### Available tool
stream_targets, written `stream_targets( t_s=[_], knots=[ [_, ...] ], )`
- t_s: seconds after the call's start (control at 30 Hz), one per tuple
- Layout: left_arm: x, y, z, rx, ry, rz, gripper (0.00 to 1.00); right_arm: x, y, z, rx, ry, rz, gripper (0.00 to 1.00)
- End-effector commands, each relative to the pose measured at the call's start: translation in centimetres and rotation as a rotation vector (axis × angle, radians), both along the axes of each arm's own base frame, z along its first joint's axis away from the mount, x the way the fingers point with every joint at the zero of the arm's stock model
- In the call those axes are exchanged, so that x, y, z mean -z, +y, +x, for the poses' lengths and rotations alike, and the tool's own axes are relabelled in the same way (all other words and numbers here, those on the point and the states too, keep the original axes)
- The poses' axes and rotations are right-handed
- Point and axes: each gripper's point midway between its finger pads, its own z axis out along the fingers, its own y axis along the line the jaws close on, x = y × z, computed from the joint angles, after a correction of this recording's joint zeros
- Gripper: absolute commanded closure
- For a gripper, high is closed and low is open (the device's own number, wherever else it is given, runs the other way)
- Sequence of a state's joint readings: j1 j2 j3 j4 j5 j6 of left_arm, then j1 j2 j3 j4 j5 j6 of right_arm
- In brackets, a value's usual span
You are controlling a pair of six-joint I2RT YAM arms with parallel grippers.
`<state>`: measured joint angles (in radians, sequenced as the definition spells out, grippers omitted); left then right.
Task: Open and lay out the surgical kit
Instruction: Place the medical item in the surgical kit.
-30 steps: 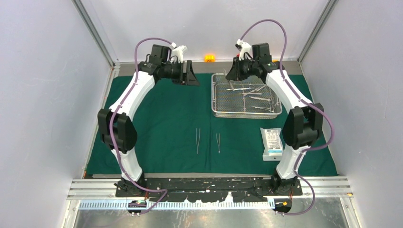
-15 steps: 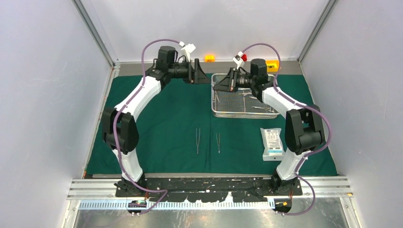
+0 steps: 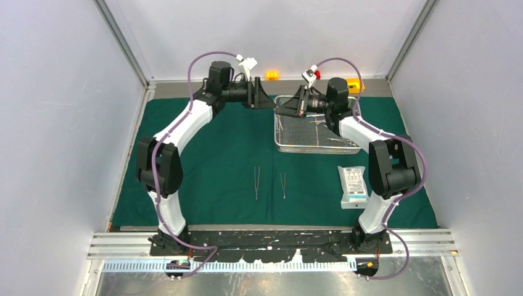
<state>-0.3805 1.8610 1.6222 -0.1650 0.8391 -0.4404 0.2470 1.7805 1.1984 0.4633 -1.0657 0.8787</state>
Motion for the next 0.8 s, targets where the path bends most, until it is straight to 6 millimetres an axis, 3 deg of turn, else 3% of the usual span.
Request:
stream_targets(
  t_s=[0.0, 0.5, 0.77],
  knots=[
    [-1.2, -0.6, 0.2, 0.037, -0.068, -0.032, 0.5, -0.9, 0.2, -0.2, -0.027, -0.047, 0.031, 0.99],
    [-1.8, -0.3, 1.5, 0.034, -0.068, -0.061, 0.63, 0.9, 0.3, -0.1, -0.039, -0.032, 0.012, 0.99],
    [-1.4, -0.3, 1.6, 0.045, -0.052, -0.064, 0.75, 1.3, 0.3, 0.2, -0.038, -0.027, 0.01, 0.99]
  ],
)
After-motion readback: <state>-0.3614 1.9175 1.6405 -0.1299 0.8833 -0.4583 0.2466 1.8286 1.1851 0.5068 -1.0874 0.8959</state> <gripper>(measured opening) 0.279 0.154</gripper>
